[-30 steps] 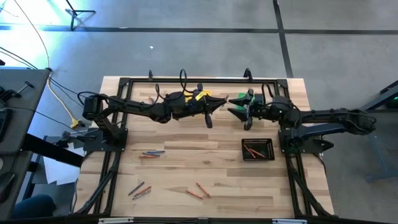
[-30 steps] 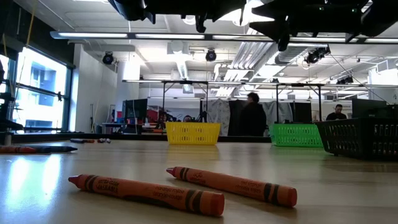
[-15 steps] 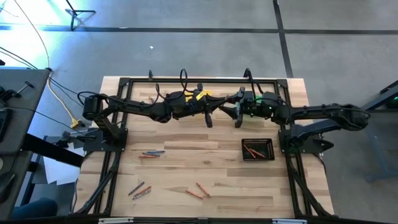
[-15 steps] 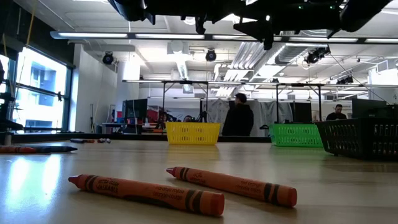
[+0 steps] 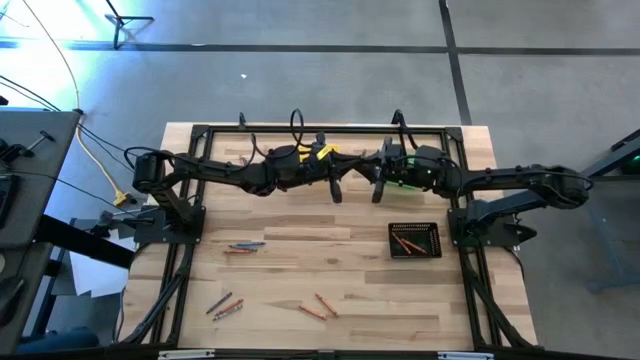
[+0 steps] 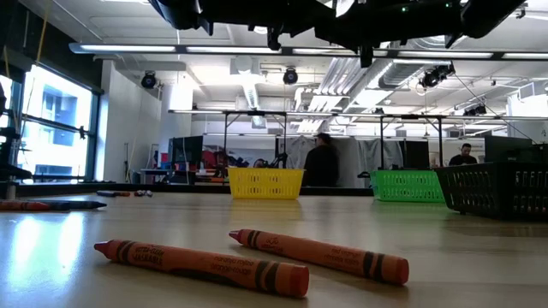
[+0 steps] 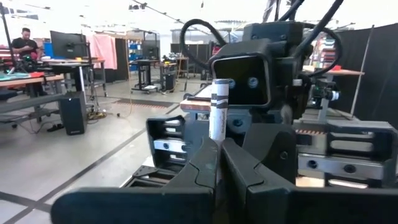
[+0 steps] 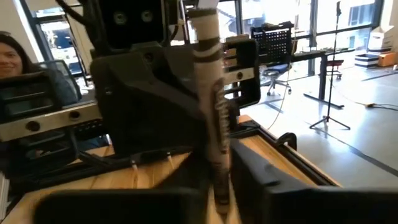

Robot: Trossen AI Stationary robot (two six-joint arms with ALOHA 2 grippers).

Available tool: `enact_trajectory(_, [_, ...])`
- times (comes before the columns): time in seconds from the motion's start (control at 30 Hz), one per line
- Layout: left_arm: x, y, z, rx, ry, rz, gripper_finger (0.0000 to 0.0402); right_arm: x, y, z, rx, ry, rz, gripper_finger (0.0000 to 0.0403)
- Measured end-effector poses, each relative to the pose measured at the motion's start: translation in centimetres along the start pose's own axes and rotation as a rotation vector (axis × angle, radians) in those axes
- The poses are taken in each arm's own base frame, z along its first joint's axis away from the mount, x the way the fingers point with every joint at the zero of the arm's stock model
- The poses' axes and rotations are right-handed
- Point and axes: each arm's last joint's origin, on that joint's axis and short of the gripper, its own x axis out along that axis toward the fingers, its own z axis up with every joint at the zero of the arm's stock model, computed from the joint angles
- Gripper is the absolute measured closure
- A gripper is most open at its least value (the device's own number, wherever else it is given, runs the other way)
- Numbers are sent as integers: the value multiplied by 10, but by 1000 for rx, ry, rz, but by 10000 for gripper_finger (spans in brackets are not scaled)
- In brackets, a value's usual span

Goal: Sort crayons
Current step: Put the gray crayon into the green basket

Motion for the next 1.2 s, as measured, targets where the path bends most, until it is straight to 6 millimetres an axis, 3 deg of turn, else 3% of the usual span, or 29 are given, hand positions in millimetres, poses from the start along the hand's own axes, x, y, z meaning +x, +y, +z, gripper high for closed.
enact_trajectory(0.23, [0,0,0,0,2,1,393,0,-1,0,24,1,-1,396])
enact_trajectory(0.47, [0,0,-1,24,9,2,336,-3,-5,1,29,13,-25,398])
enact_trajectory(0.7, [-2,-2,0,56,30,-13,271,-26,-38,3,41,167,-208,400])
enact_trajectory(0.93, [-6,0,-12,-4,202,-1,258,-61,-75,-33,83,600,-571,400])
enact_trajectory(1.2, [-9,-3,-23,-41,318,6,280,-82,-100,-71,147,730,-688,396])
